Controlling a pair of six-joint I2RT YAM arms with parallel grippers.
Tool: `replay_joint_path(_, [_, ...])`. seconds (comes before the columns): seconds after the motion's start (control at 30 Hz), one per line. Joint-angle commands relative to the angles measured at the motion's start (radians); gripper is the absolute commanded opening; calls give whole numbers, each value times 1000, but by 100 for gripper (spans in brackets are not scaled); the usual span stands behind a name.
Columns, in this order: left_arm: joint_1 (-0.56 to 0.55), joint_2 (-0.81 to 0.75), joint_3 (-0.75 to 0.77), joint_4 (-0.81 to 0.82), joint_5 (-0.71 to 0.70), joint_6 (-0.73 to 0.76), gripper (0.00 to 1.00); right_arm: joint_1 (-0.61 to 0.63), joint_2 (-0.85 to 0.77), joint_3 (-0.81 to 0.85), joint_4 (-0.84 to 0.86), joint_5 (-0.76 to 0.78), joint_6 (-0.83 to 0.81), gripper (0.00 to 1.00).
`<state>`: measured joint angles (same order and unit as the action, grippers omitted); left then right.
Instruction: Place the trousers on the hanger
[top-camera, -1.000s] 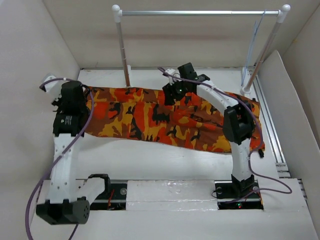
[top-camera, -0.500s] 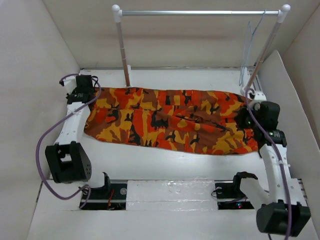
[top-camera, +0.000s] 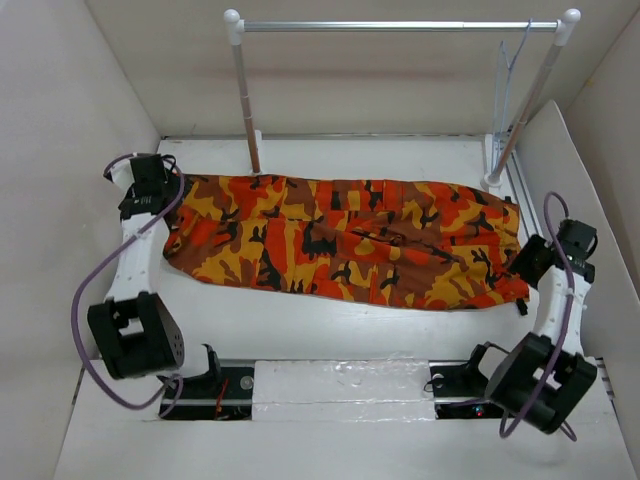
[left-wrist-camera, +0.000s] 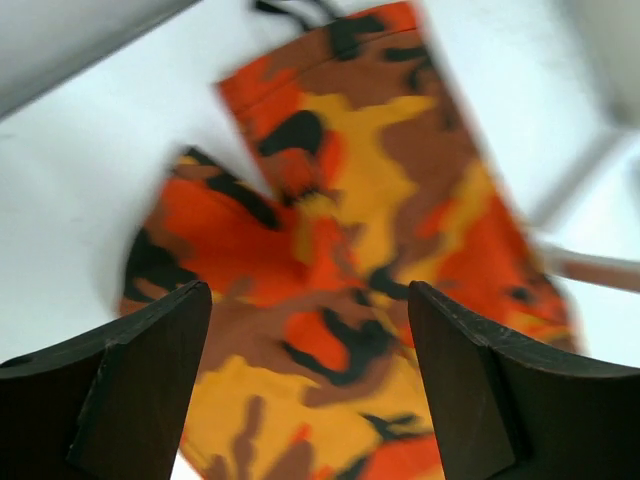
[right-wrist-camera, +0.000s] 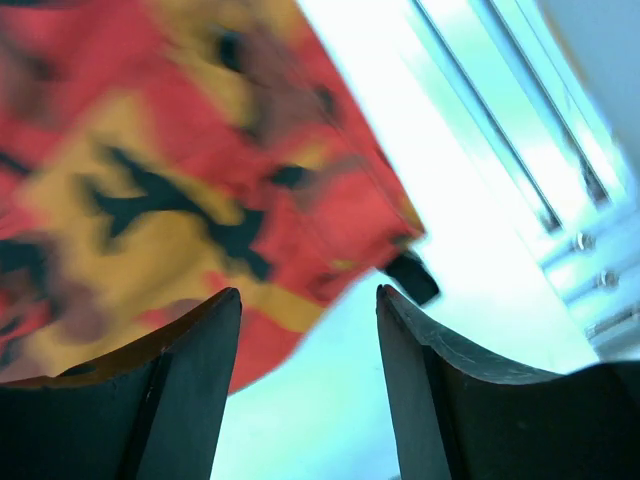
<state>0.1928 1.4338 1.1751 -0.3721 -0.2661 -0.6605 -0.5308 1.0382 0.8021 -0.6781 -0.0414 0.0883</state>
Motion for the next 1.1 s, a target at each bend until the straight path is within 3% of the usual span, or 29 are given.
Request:
replay_joint_path(0.0, [-32,-102,-66,84,112,-71,74,-119,69,-75,37,-64,48,62])
replay_joint_path(0.07, [-47,-150,-147,146,151,-105,72,-207,79,-93,67,-146,63,61])
replay_joint_path(0.23, [-58,-213,-230,188,205,-125,71,-227,173,-130,176,-259,116,64])
replay_joint_path(0.57, [-58,-269,-337,202,237,-117,69,-227,279,-188,247,-147,226,62])
replay_joint_path(0.67, [-58,-279,-351,191,219,-91,69,-227,345,-140,250,-140,202,43])
replay_joint_path(0.7, [-58,-276,-351,187,219,-84,69,-227,367,-123,250,-143,192,18])
replay_joint_path(0.73, [-58,-270,-350,167,214,-70,70,-227,370,-101,247,-156,170,3])
replay_joint_path(0.97, [-3,-297,-380,95,104,-24,72,-135,162,137,114,-54,140,0])
replay_joint_path(1.03, [-3,-261,-358,58,-7,-18,73,-135,148,172,74,-34,136,0])
replay_joint_path(1.07, [-3,-239,-330,46,-30,-37,81,-135,140,175,66,-22,134,0])
